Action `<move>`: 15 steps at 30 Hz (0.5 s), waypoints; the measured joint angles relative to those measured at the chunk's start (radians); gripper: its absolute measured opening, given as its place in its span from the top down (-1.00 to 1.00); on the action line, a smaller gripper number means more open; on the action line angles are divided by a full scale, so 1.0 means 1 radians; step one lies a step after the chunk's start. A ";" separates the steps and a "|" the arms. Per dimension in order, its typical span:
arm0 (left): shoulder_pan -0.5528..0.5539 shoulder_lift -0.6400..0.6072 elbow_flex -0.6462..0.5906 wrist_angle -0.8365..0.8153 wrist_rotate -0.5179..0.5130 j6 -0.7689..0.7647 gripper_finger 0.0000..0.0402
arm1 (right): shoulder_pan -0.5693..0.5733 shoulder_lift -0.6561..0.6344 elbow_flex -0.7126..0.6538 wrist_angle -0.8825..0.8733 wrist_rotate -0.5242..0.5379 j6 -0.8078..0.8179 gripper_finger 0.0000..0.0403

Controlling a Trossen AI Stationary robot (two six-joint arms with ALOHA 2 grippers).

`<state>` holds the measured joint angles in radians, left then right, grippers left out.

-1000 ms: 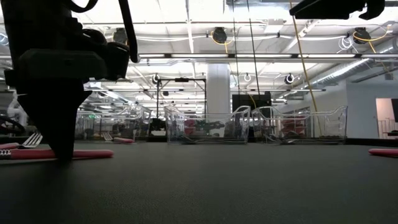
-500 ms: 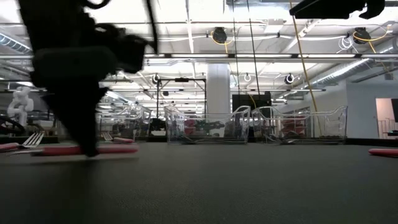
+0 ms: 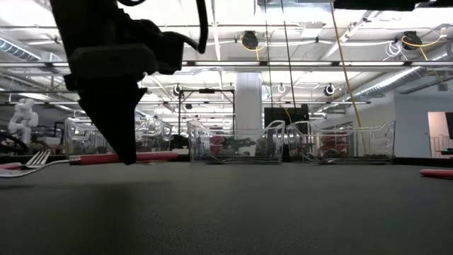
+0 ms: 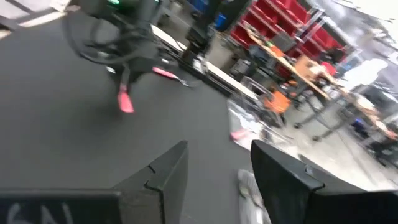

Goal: Sort silverware by color (type)
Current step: Put the pink fork into the left transparent bin

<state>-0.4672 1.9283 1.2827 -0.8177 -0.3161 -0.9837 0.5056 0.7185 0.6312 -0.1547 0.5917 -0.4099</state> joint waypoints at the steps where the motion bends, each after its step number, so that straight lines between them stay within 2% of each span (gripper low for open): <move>1: 0.005 -0.001 0.000 0.000 0.000 0.012 0.77 | 0.000 0.000 0.000 0.000 -0.017 -0.002 0.16; 7: 0.041 -0.002 0.001 0.001 0.000 0.071 0.77 | 0.000 0.036 0.000 0.001 -0.125 -0.060 0.16; 15: 0.101 -0.012 0.034 -0.004 -0.001 0.167 0.77 | 0.000 0.166 0.000 0.040 -0.122 -0.125 0.16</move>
<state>-0.3663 1.9162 1.3170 -0.8215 -0.3166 -0.8172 0.5053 0.8848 0.6312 -0.1146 0.4698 -0.5348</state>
